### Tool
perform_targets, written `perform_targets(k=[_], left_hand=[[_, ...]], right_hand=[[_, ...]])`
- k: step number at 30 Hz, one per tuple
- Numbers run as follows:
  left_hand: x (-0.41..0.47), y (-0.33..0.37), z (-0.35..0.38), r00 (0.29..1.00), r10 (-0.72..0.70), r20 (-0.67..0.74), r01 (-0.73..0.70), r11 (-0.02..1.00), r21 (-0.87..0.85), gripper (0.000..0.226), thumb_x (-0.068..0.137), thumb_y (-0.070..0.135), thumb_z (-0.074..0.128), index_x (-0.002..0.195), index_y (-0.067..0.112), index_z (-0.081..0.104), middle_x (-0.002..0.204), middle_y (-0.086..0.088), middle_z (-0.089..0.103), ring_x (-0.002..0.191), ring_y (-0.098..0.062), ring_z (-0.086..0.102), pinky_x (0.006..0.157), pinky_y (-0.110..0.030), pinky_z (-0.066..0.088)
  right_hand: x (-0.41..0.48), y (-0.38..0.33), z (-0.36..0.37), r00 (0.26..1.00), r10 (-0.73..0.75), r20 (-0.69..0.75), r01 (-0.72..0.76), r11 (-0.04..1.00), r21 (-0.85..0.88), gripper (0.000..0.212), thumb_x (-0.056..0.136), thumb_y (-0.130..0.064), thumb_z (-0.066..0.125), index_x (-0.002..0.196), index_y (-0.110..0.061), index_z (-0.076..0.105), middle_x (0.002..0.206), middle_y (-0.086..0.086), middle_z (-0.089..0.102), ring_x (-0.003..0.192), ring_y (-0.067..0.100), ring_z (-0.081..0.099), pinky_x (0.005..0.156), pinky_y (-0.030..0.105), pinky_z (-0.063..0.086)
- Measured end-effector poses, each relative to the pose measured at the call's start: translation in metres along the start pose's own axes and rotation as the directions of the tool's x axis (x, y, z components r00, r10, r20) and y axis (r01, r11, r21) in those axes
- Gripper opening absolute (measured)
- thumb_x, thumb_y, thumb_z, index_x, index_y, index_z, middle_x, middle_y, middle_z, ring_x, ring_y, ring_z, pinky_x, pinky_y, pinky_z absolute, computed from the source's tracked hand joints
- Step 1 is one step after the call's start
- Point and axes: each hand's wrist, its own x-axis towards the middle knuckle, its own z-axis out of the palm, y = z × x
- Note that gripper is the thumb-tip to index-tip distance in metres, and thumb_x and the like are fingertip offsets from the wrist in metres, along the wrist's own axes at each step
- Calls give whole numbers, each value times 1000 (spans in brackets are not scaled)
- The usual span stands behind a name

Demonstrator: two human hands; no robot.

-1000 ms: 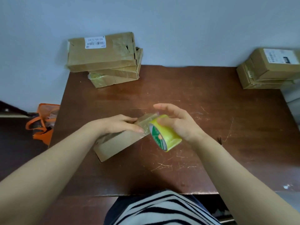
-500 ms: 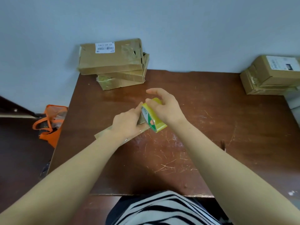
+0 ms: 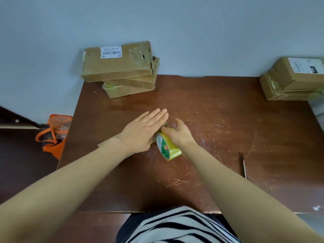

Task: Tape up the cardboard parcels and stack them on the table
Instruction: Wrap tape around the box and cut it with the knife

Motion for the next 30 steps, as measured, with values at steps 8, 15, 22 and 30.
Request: perform_targets(k=[8, 15, 22, 30], left_hand=[[1, 3, -2, 994, 18, 109, -23, 999, 40, 83, 88, 24, 45, 151, 17, -7, 158, -2, -15, 146, -16, -15, 120, -36, -5], [-6, -14, -9, 872, -448, 199, 479, 694, -538, 67, 89, 37, 64, 147, 31, 31, 125, 0, 40, 114, -16, 40, 88, -30, 41], [-1, -27, 22, 771, -600, 213, 594, 558, -579, 54, 93, 28, 59, 143, 15, 42, 147, -7, 43, 134, -18, 40, 109, -32, 32], [-20, 24, 68, 749, -582, 317, 643, 754, -135, 149, 50, 77, 68, 145, 9, -25, 154, -7, -27, 142, -24, -27, 110, -50, -21]], right_hand=[[6, -1, -3, 999, 40, 31, -41, 999, 33, 81, 86, -38, 63, 151, -13, 19, 148, 7, 37, 132, 24, 42, 94, 29, 38], [-13, -6, -21, 993, 1, 121, -29, 972, 232, 66, 82, -39, 67, 141, -31, 39, 141, -5, 44, 120, 16, 49, 99, 37, 44], [-13, -14, -8, 964, -186, 190, 159, 976, 151, 63, 89, -13, 63, 144, -27, 36, 120, -8, 60, 99, -1, 60, 77, 12, 47], [14, -34, 13, 970, -174, 173, 175, 984, 7, 61, 95, -45, 50, 148, -22, 29, 152, 2, 35, 138, 18, 34, 111, 31, 29]])
